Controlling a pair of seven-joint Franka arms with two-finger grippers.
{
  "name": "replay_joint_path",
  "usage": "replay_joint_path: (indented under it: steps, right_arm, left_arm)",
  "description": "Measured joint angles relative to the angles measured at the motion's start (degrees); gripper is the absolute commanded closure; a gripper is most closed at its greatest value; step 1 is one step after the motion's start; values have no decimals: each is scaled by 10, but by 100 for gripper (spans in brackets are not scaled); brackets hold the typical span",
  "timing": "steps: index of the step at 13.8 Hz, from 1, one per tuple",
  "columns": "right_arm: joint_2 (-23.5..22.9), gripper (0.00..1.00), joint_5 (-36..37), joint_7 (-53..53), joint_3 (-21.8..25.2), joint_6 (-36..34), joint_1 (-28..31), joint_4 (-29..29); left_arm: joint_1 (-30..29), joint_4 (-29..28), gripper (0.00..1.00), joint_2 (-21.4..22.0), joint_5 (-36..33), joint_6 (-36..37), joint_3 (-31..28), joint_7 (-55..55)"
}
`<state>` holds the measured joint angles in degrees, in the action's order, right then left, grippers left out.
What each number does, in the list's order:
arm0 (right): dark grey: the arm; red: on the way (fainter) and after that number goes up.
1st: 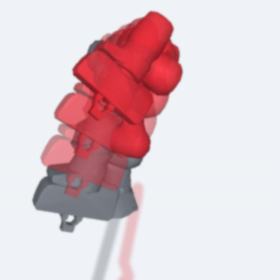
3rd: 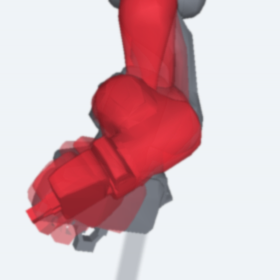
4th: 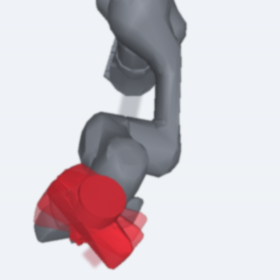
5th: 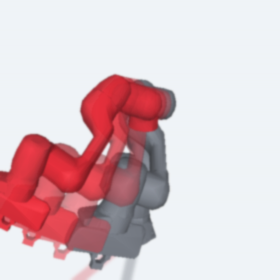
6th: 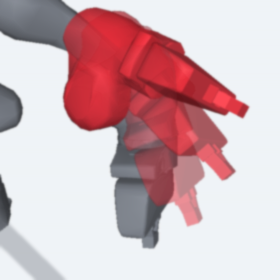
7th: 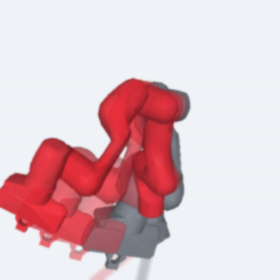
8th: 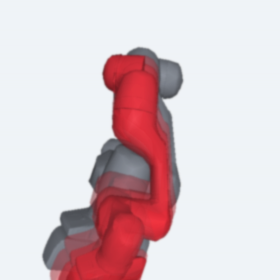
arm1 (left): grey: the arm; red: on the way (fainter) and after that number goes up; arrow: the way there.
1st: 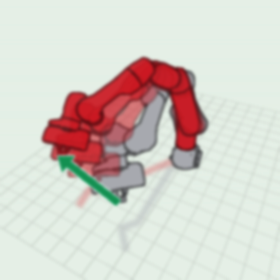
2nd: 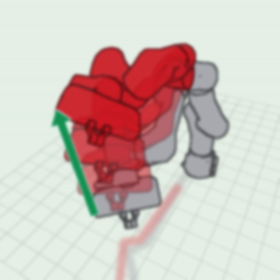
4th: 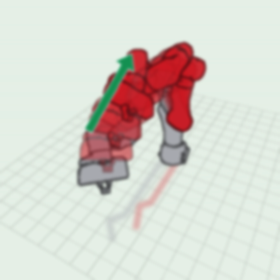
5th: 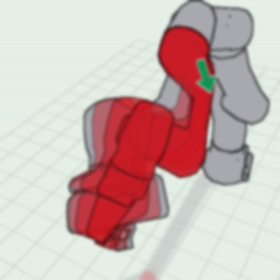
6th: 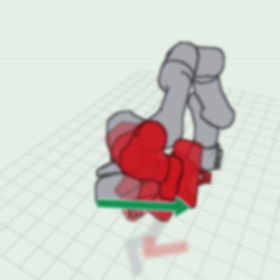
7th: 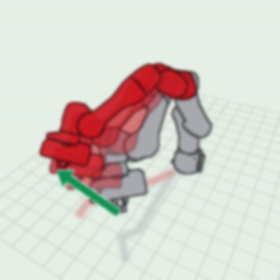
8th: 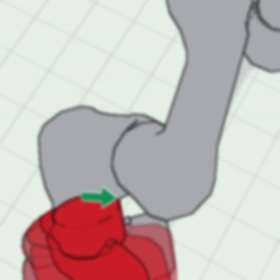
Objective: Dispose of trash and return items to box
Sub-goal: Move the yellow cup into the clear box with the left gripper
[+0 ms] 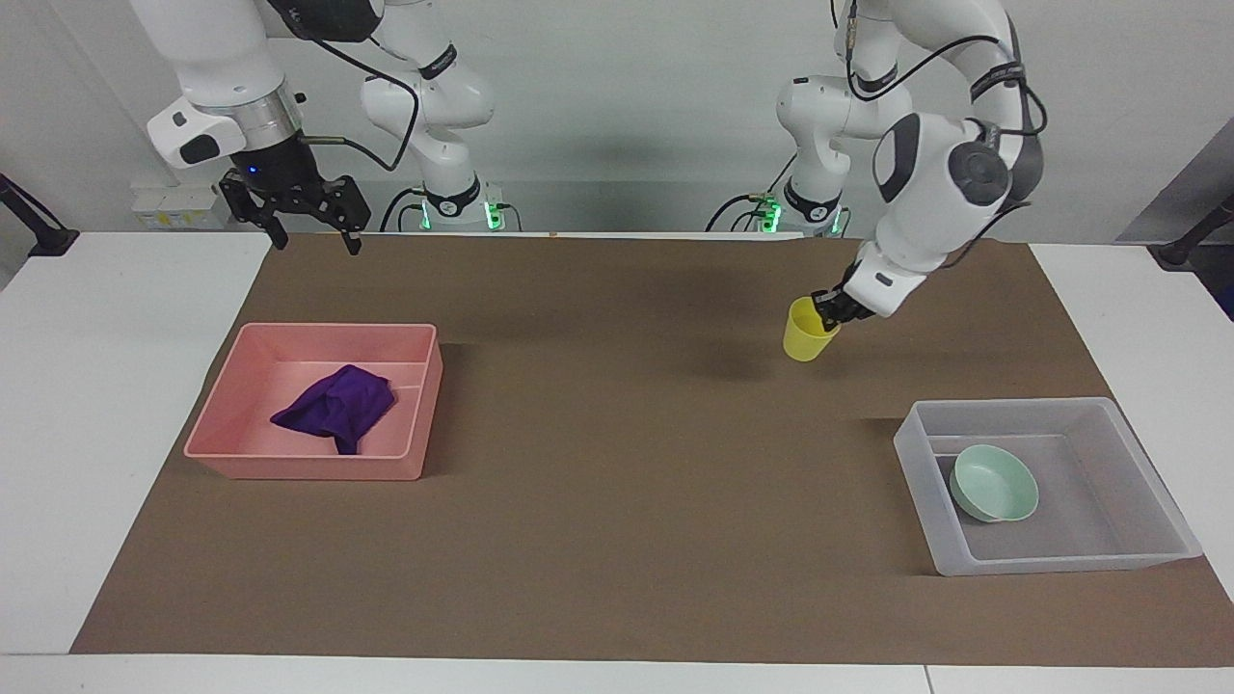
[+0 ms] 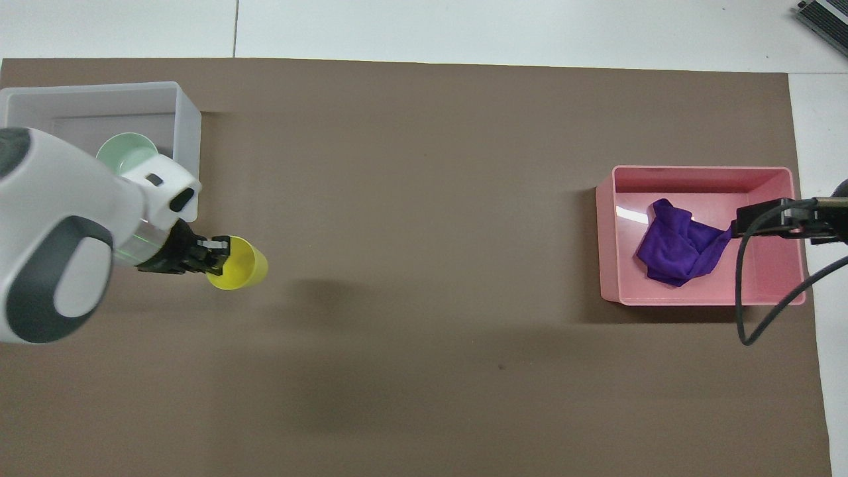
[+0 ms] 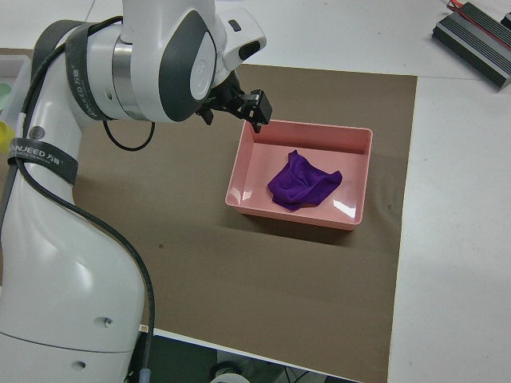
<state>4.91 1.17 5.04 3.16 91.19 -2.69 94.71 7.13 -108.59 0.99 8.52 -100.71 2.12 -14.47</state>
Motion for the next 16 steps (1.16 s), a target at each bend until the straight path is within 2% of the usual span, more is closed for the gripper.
replay_joint_path:
  steps: [2,4,7,9,12,16]
  right_arm:
    - [0,0,0,0,0,1,0,0]
    - [0,0,0,0,0,5,0,1]
    - [0,0,0,0,0,13,0,5]
    - [0,0,0,0,0,13,0,6]
    - [0,0,0,0,0,13,0,7]
    - [1,0,0,0,0,13,0,7]
  left_arm:
    - [-54,72,100,-3,-1,42,-2,3]
    - [-104,120,100,-21,-9,49,-4,8]
    - [-156,204,100,-110,-26,41,-5,22]
    - [-173,249,100,-181,-29,-1,-5,28]
    - [-180,266,100,-258,-29,-78,-4,30]
    - [-180,271,100,-311,-29,-134,0,30]
